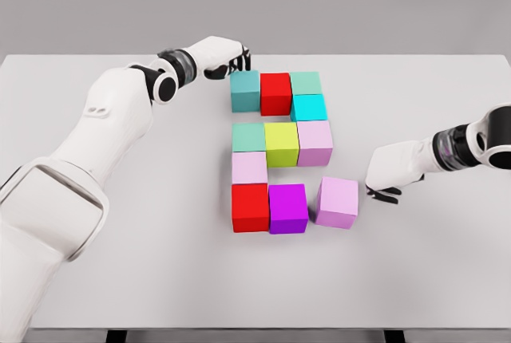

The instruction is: Assemble the squares on the desktop into the number 2

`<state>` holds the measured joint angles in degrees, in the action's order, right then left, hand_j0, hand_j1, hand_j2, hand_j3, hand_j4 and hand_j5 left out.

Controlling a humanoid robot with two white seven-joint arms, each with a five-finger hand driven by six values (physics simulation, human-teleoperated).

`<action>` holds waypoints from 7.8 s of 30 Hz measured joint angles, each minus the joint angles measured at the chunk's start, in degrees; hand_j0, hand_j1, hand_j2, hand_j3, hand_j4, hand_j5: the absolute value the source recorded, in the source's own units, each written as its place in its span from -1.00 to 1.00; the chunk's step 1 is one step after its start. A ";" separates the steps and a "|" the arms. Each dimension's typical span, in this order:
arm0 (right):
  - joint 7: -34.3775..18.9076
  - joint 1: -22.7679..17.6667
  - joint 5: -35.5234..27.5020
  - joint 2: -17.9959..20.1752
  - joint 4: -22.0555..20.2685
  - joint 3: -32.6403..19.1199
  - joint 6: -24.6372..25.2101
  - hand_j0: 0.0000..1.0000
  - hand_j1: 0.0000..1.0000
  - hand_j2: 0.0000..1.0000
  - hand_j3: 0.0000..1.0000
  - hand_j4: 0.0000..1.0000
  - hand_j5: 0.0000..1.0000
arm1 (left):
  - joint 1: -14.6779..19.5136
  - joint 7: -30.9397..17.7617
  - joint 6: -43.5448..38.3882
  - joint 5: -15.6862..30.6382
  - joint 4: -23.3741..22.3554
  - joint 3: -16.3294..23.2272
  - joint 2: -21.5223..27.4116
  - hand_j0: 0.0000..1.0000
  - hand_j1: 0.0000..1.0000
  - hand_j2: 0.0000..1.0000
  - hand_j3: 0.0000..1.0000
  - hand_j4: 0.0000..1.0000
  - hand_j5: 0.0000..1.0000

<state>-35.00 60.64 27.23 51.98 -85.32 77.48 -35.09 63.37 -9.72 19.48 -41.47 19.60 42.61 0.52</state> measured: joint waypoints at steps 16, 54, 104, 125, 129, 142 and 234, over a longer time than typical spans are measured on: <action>0.00 0.44 -0.02 -1.60 0.18 -0.11 0.00 -0.77 -0.77 -0.77 -0.77 -0.77 -0.77 | 0.53 0.45 -0.10 -0.17 -0.14 0.11 -0.03 0.05 0.05 0.05 0.05 0.05 0.05; 0.00 0.88 1.16 -0.53 -0.71 -0.10 0.00 -0.76 -0.76 -0.76 -0.76 -0.76 -0.76 | 0.97 -0.34 1.69 0.12 0.45 1.35 0.42 0.11 0.11 0.11 0.11 0.11 0.11; 0.00 0.97 0.32 1.36 -8.65 -0.07 0.03 -0.74 -0.74 -0.74 -0.74 -0.74 -0.74 | 0.70 -1.58 4.97 0.14 0.67 2.30 0.95 0.16 0.16 0.16 0.16 0.16 0.16; 0.00 0.97 0.30 1.32 -9.09 -0.01 0.00 -0.73 -0.73 -0.73 -0.73 -0.73 -0.73 | 0.00 -0.36 8.59 4.10 4.87 0.11 7.48 1.00 1.00 1.00 1.00 1.00 1.00; 0.00 0.97 0.34 1.46 -8.68 -0.01 -0.02 -0.73 -0.73 -0.73 -0.73 -0.73 -0.73 | -9.05 -0.75 11.96 10.77 16.81 0.23 17.24 1.00 1.00 1.00 1.00 1.00 1.00; 0.00 0.97 0.52 0.01 -5.09 0.14 0.00 -0.73 -0.73 -0.73 -0.73 -0.73 -0.73 | -17.75 -0.85 15.53 23.25 40.78 2.35 35.48 1.00 1.00 1.00 1.00 1.00 1.00; 0.00 1.14 0.82 -0.81 -5.17 1.71 0.00 -0.73 -0.73 -0.73 -0.73 -0.73 -0.73 | -21.44 -1.03 15.58 23.77 41.91 2.28 36.59 1.00 1.00 1.00 1.00 1.00 1.00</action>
<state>-35.00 61.79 28.05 51.17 -90.48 79.19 -35.09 41.92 -10.75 35.05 -17.71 61.51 44.90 37.12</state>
